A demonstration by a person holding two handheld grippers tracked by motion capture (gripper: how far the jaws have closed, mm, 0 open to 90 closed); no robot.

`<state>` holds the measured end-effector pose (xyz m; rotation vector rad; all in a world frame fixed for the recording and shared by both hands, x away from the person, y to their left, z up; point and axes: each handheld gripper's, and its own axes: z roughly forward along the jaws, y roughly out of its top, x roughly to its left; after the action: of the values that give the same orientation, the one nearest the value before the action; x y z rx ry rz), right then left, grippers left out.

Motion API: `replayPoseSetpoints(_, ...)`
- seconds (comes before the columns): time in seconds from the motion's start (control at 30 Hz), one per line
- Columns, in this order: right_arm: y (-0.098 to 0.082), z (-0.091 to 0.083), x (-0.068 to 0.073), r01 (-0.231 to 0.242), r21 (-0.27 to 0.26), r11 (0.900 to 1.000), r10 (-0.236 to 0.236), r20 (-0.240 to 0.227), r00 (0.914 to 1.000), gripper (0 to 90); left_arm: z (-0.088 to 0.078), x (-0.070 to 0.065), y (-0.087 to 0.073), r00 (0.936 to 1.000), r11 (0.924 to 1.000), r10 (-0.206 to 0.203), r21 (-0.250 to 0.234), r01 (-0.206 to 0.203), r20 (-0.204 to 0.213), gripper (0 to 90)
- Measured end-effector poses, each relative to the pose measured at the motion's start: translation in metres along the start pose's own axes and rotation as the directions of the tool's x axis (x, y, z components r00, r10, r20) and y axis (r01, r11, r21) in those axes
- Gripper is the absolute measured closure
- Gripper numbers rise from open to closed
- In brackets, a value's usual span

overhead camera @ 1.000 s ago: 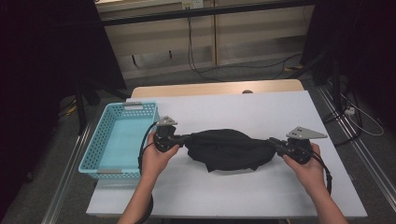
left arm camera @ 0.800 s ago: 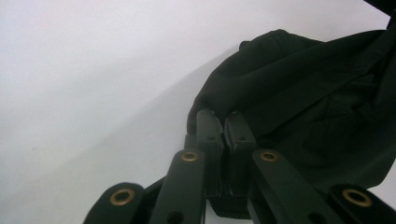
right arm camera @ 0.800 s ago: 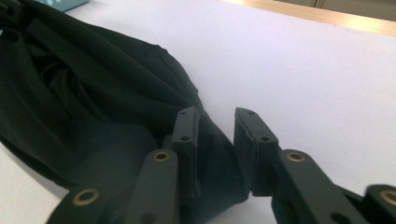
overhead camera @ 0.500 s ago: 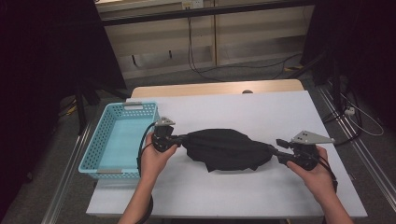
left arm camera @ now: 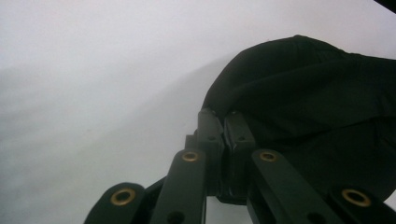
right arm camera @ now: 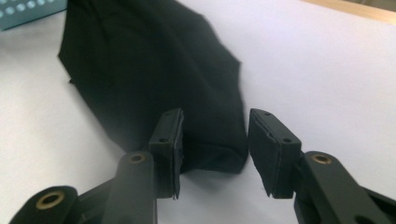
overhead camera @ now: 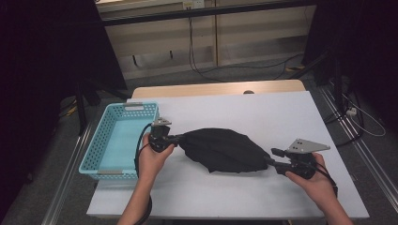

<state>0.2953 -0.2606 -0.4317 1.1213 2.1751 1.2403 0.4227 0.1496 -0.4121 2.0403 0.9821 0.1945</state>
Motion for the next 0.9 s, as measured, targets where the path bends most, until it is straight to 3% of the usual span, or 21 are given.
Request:
replayPoseSetpoints(0.13, 0.003, 0.003, 0.007, 0.004, -0.013, 1.000, -0.004, -0.041, 0.9991, 54.6, 0.002, -0.003, -0.003, 1.0000, 1.0000, 0.005, 0.005, -0.005, 0.006, 87.0)
replayPoseSetpoints(0.3, 0.004, 0.012, 0.020, 0.043, 0.017, 0.999, -0.041, -0.086, 0.9955, 48.7, 0.003, -0.006, -0.005, 0.9996, 0.9999, 0.010, 0.006, -0.011, 0.025, 86.4)
replayPoseSetpoints(0.37, 0.004, 0.018, 0.026, 0.079, 0.057, 0.995, -0.075, -0.071, 0.9946, 45.9, 0.003, -0.007, -0.005, 0.9995, 0.9999, 0.012, 0.004, -0.012, 0.030, 85.4)
replayPoseSetpoints(0.5, 0.001, 0.027, 0.028, 0.092, 0.093, 0.991, -0.086, -0.074, 0.9936, 44.2, 0.003, -0.007, -0.008, 0.9995, 0.9998, 0.021, -0.003, -0.021, 0.023, 80.5)
replayPoseSetpoints(0.63, -0.002, 0.030, 0.026, 0.115, 0.126, 0.985, -0.109, -0.053, 0.9927, 44.8, 0.002, -0.007, -0.009, 0.9996, 0.9994, 0.027, -0.020, -0.027, 0.011, 65.5)
replayPoseSetpoints(0.73, -0.003, 0.029, 0.022, 0.121, 0.141, 0.983, -0.119, -0.020, 0.9926, 62.0, 0.001, -0.007, -0.010, 0.9996, 0.9991, 0.025, -0.036, -0.025, 0.010, 51.7)
replayPoseSetpoints(0.8, -0.002, 0.026, 0.017, 0.100, 0.129, 0.987, -0.099, -0.013, 0.9950, 79.1, 0.000, -0.007, -0.010, 0.9996, 0.9990, 0.025, -0.038, -0.024, 0.014, 45.8)
replayPoseSetpoints(0.9, 0.001, 0.021, 0.009, 0.063, 0.096, 0.993, -0.064, 0.007, 0.9979, 84.6, 0.000, -0.009, -0.011, 0.9992, 0.9989, 0.033, -0.034, -0.032, 0.020, 40.6)
